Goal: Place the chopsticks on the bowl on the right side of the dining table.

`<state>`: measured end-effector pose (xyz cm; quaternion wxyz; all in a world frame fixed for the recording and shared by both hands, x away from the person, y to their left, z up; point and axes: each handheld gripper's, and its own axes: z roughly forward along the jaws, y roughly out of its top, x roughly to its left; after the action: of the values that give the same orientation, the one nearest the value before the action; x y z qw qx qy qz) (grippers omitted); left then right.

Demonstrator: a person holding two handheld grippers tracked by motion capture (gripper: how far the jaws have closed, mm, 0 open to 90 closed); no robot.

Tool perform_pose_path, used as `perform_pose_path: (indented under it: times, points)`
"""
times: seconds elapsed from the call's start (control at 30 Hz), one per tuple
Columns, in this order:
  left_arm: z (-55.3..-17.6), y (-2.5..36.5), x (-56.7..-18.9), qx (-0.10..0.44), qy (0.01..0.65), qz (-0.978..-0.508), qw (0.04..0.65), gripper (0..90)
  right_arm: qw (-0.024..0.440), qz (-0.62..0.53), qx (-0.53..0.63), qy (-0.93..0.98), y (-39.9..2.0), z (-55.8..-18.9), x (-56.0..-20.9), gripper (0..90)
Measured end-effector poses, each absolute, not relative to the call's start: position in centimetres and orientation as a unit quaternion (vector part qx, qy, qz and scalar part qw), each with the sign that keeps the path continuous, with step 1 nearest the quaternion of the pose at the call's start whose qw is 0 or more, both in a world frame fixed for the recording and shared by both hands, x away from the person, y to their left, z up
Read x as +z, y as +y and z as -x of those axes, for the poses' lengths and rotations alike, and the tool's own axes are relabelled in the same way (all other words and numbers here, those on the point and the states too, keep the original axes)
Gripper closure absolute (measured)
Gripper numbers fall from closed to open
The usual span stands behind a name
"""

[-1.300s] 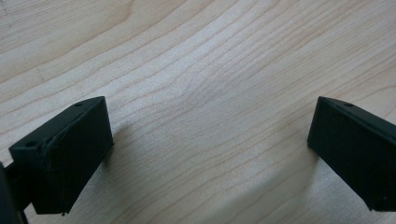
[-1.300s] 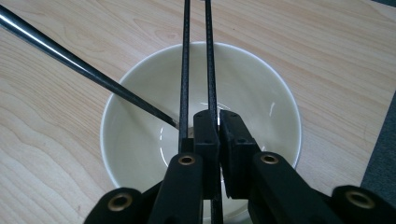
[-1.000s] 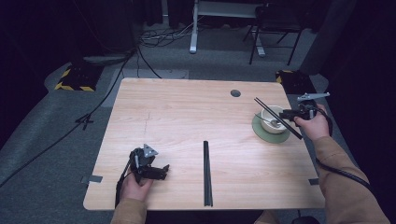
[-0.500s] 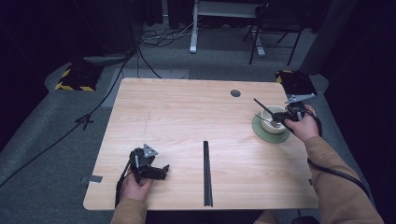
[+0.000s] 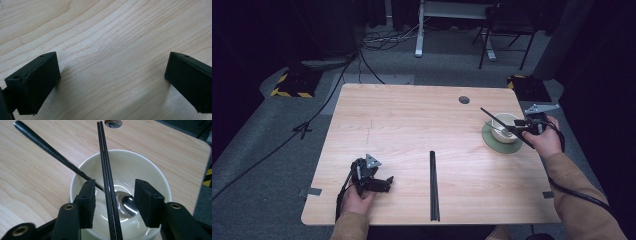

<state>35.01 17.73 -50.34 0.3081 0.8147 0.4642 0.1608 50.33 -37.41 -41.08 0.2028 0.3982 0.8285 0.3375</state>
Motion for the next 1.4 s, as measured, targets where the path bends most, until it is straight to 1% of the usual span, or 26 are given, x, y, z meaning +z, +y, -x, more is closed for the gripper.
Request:
perform_pose_path:
  times: [0.1,0.27,0.43,0.8,0.87,1.03,1.4]
  points:
    - [-35.0,17.7,-50.4,0.163,0.463,-0.815,0.309,0.2,0.214,-0.403,0.338,0.823,-38.4,-49.0,-40.9,48.8]
    - [-35.0,17.7,-50.4,0.163,0.464,-0.814,0.309,0.3,0.219,-0.407,0.315,0.829,-39.0,-48.7,-41.4,47.1]
    - [-35.0,17.7,-50.4,0.163,0.464,-0.814,0.309,0.3,0.232,-0.415,0.300,0.827,-39.5,-49.1,-42.0,47.0]
    - [-35.0,17.7,-50.3,0.163,0.465,-0.814,0.307,0.3,0.245,-0.449,0.303,0.804,-41.3,-50.6,-42.0,45.3]
    - [-34.9,17.7,-50.3,0.162,0.466,-0.814,0.307,0.3,0.241,-0.442,0.318,0.803,-40.9,-50.8,-41.6,45.2]
    - [-34.9,17.7,-50.4,0.166,0.468,-0.812,0.309,0.3,0.253,-0.433,0.330,0.800,-39.2,-51.9,-40.3,44.8]
    - [-34.8,17.7,-50.4,0.164,0.468,-0.812,0.308,0.3,0.257,-0.468,0.316,0.785,-37.6,-54.8,-41.2,42.4]
